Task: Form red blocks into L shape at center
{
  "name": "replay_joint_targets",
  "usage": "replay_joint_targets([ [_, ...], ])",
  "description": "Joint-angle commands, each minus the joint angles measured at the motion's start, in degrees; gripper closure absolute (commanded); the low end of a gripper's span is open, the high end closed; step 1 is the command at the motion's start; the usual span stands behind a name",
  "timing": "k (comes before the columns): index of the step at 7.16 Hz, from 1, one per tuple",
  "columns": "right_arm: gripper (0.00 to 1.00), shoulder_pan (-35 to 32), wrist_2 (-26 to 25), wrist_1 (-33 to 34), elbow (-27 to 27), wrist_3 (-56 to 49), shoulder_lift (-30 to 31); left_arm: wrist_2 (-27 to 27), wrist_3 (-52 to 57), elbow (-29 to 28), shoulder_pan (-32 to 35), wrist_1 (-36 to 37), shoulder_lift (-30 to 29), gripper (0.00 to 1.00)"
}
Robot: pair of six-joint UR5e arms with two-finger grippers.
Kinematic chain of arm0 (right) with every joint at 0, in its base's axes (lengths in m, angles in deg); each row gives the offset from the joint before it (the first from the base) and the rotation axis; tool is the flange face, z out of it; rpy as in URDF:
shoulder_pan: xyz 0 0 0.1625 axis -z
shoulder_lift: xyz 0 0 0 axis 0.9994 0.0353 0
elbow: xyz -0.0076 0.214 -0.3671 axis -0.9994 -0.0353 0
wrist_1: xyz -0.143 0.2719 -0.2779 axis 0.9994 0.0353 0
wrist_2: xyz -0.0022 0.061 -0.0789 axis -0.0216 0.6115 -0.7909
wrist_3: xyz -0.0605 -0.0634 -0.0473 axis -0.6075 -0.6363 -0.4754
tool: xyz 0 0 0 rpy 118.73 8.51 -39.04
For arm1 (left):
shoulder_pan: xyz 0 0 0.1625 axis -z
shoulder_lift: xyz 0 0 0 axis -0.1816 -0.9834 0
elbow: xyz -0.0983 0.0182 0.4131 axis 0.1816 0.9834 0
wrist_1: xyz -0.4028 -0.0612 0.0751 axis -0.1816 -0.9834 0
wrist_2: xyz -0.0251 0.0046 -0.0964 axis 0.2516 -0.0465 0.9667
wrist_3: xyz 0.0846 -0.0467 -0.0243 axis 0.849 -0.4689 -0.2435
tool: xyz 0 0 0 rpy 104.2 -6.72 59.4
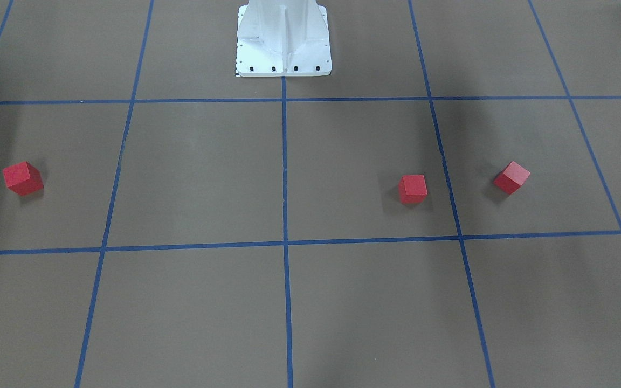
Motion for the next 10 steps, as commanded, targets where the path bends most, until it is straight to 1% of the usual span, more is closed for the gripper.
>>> replay_joint_targets([
  [1, 0.0, 0.09, -0.04, -0.09, 0.03, 0.0, -0.08, 0.08, 0.0, 0.26, 0.0, -1.31, -0.18, 0.0],
  [2, 0.0, 0.09, -0.04, -0.7, 0.73, 0.09, -0.34, -0.09, -0.09, 0.53, 0.0, -2.72, -0.18, 0.0],
  [4, 0.0, 0.09, -0.39, -9.53, 0.48, 0.09, -0.43, -0.09, -0.52, 0.97, -0.09, -3.34, -0.88, 0.0],
  [5, 0.0, 0.0, -0.22, -12.19, 0.38, 0.35, -0.43, -0.09, -0.53, 0.88, 0.0, -6.22, -0.88, 0.0],
  [6, 0.0, 0.09, -0.21, -12.65, -0.14, 0.18, -0.6, -0.87, -0.53, 0.45, 0.0, -10.07, -1.06, 0.0],
  [7, 0.0, 0.0, -0.04, -13.7, -0.58, 0.09, -0.35, -3.4, -0.35, 0.09, 0.0, -13.51, -1.15, 0.0],
  [8, 0.0, 0.0, 1.09, -16.32, -1.54, 0.09, 0.44, -5.26, -0.61, -0.78, 0.0, -17.46, -2.71, 0.0],
  [9, 0.0, 0.09, 2.5, -20.7, -3.03, 0.0, 0.36, -6.75, -0.88, -3.05, -0.09, -18.19, -5.43, 0.0],
  [10, 0.0, 0.87, 3.9, -26.14, -3.22, 0.26, 0.71, -6.16, -0.79, -6.64, -0.09, -18.72, -8.76, 0.0],
])
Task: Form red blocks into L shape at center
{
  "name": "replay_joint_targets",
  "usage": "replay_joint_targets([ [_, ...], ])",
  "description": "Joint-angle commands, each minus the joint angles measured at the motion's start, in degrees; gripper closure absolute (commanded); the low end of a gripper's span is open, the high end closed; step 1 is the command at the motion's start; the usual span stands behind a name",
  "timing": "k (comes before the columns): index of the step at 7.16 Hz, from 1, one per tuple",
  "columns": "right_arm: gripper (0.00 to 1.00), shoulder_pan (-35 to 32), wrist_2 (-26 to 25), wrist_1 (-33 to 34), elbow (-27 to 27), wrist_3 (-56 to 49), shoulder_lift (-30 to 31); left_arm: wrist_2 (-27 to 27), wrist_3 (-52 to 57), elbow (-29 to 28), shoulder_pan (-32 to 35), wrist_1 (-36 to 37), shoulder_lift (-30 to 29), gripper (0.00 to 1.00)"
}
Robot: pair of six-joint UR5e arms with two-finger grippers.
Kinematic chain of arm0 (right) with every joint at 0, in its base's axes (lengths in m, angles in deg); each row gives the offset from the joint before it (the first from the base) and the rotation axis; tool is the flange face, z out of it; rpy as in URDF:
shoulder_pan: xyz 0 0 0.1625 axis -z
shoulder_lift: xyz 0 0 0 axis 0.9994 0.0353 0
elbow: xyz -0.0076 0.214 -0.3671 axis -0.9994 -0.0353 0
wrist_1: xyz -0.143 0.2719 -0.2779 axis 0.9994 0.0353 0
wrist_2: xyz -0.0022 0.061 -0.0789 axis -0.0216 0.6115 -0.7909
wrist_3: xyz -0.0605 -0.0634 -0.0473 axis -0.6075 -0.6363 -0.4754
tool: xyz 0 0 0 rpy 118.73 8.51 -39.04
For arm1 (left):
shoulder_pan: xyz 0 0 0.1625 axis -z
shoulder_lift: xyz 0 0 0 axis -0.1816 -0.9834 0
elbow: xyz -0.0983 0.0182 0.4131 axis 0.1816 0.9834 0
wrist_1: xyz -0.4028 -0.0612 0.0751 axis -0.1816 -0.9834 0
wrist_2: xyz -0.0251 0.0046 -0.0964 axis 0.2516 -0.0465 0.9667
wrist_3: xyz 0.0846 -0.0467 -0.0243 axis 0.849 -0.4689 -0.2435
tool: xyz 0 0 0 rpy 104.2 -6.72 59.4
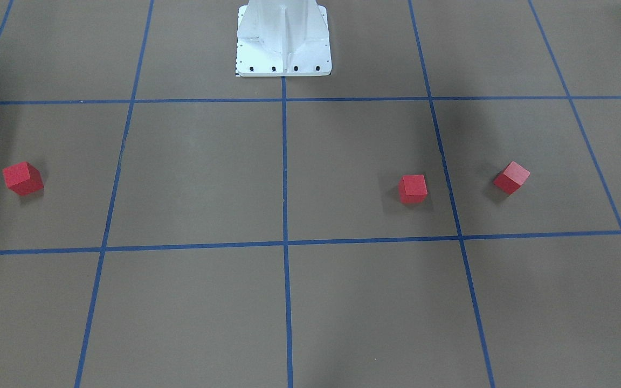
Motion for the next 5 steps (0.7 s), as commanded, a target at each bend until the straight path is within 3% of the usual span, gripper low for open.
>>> replay_joint_targets([
  [1, 0.01, 2.29, 6.76, -8.72, -0.78, 0.26, 0.35, -0.36, 0.22, -3.85, -0.04, -1.4, -3.5, 0.0],
  [2, 0.01, 4.66, 10.9, -9.36, -0.26, 2.87, 1.3, -0.27, 0.22, -3.85, -0.13, -1.4, -3.33, 0.0],
  [3, 0.01, 9.38, 8.33, -13.8, 0.87, 12.21, 1.92, -0.27, 0.39, -3.85, -0.13, -1.4, -3.33, 0.0],
  [5, 0.01, 21.59, -2.81, -26.89, 1.15, 29.72, 5.77, -0.27, 0.22, -3.85, -0.13, -2.01, -3.24, 0.0],
])
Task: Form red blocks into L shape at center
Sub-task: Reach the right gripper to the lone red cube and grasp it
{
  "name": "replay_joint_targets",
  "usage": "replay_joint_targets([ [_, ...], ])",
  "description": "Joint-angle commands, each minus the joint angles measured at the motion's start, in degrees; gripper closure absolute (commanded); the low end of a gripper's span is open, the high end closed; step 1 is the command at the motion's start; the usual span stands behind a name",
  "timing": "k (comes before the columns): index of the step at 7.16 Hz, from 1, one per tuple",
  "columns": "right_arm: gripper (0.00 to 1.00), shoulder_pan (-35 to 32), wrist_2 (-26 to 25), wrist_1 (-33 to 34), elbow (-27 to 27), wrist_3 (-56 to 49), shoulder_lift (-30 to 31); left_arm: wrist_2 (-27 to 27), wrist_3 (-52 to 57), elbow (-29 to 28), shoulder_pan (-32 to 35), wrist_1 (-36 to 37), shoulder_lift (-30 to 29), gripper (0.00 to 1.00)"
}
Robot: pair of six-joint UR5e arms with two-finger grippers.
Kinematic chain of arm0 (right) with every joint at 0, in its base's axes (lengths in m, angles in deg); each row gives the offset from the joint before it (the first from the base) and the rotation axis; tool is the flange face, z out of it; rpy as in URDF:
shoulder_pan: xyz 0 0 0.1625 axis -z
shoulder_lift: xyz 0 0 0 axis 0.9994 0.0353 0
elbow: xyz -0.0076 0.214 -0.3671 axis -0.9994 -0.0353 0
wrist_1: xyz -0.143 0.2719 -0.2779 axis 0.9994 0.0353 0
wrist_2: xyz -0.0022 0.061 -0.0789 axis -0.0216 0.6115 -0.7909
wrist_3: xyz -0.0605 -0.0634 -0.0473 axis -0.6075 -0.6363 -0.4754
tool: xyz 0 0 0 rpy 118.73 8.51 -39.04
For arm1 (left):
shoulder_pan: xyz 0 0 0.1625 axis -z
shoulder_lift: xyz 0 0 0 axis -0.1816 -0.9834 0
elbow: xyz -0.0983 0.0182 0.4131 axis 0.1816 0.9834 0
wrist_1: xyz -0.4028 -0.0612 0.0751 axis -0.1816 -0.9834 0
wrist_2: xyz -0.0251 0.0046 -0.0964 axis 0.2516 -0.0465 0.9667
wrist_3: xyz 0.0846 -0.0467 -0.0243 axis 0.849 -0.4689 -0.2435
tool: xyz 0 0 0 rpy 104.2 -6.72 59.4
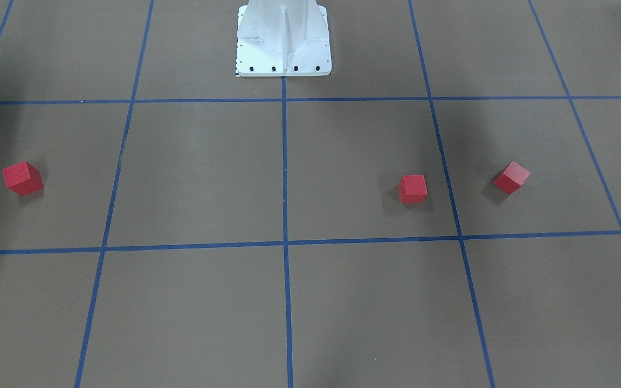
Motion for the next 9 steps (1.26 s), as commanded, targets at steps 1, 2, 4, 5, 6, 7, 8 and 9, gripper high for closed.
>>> replay_joint_targets([
  [1, 0.01, 9.72, -6.52, -9.87, 0.23, 13.54, 3.36, 0.0, -0.11, -0.06, 0.0, -0.44, 0.15, 0.0],
  [2, 0.01, 12.62, -9.4, -9.99, 0.23, 14.97, 3.46, 0.0, -0.11, 0.03, 0.0, -0.53, 0.41, 0.0],
  [4, 0.01, 16.59, -12.24, -9.99, 0.05, 16.65, 3.28, 0.27, -0.11, -0.06, 0.0, -0.8, 0.5, 0.0],
  [5, 0.01, 17.83, -12.33, -9.99, -0.3, 16.65, 3.28, 0.27, -0.11, 0.03, 0.0, -0.88, 0.85, 0.0],
  [6, 0.01, 18.36, -12.42, -9.99, -0.74, 16.57, 3.28, 0.27, -0.11, 0.03, 0.0, -0.88, 0.85, 0.0],
  [7, 0.01, 18.8, -12.33, -9.99, -1.35, 16.39, 3.28, 0.27, -0.11, 0.03, 0.0, -0.88, 0.85, 0.0],
  [8, 0.01, 18.98, -12.42, -9.99, -2.05, 16.13, 3.28, 0.27, -0.11, 0.03, 0.0, -0.88, 0.85, 0.0],
  [9, 0.01, 19.07, -12.42, -9.99, -2.49, 15.95, 2.85, 0.27, -0.11, 0.03, 0.0, -0.88, 0.85, 0.0],
])
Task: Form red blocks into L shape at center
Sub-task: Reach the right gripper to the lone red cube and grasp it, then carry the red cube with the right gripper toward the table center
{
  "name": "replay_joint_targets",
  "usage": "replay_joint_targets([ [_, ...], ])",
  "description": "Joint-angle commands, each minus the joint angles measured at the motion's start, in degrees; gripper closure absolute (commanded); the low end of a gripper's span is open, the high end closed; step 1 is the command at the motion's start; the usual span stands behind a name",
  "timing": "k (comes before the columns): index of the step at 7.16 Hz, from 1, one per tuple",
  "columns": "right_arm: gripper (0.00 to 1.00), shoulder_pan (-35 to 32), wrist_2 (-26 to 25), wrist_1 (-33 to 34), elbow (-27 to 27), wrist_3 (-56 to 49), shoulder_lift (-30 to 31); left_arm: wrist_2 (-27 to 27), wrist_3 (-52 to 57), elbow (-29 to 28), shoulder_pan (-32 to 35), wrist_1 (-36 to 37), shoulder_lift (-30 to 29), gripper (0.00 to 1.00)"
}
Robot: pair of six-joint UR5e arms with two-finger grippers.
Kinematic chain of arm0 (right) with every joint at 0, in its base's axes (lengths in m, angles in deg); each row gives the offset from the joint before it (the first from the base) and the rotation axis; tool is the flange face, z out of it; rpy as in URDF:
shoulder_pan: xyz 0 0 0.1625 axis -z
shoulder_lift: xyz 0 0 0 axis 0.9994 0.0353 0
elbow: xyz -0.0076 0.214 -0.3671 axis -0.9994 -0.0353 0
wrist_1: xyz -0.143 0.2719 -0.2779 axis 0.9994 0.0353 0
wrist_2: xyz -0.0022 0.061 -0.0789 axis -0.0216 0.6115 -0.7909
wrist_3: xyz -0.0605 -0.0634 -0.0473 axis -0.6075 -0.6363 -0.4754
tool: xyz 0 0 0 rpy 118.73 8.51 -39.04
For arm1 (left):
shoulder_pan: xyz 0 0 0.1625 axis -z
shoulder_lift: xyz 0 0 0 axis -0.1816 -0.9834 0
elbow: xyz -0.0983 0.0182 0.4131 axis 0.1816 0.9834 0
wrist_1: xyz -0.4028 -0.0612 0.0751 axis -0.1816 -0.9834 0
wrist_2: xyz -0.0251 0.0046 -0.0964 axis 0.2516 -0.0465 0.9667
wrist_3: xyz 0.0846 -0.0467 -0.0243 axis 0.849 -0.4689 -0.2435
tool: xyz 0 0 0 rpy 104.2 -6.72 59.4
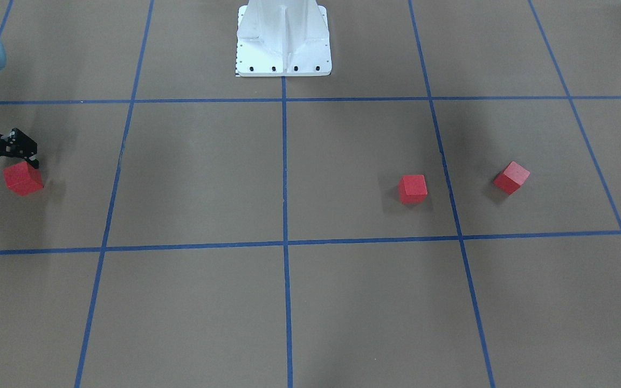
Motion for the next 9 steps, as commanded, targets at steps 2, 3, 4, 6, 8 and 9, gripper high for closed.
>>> replay_joint_targets([
  [2, 0.2, 0.31, -0.03, 0.0, -1.09, -0.42, -1.9, 0.0, 0.0, 0.09, 0.0, 0.0, 0.01, 0.0],
  [3, 0.52, 0.31, 0.06, 0.08, -1.18, -0.59, -2.17, 0.0, 0.0, 0.09, 0.0, 0.0, 0.01, 0.0],
  [4, 0.95, 0.31, 0.06, 0.09, -1.09, -1.72, -2.35, 0.0, 0.0, 0.09, 0.0, 0.0, 0.01, 0.0],
  [6, 1.0, 0.13, 0.58, 0.52, -0.39, -1.65, -5.05, 0.09, 0.0, 0.09, 0.0, 0.0, 0.01, 0.0],
  [8, 1.0, 0.22, 0.5, 6.1, 0.04, 2.28, -13.46, 0.09, 0.0, 0.09, 0.0, 0.0, 0.1, 0.0],
  [9, 1.0, 1.79, 0.15, 11.63, 0.14, 8.83, -20.04, 0.09, 0.0, 0.09, 0.0, 0.0, 0.1, 0.0],
])
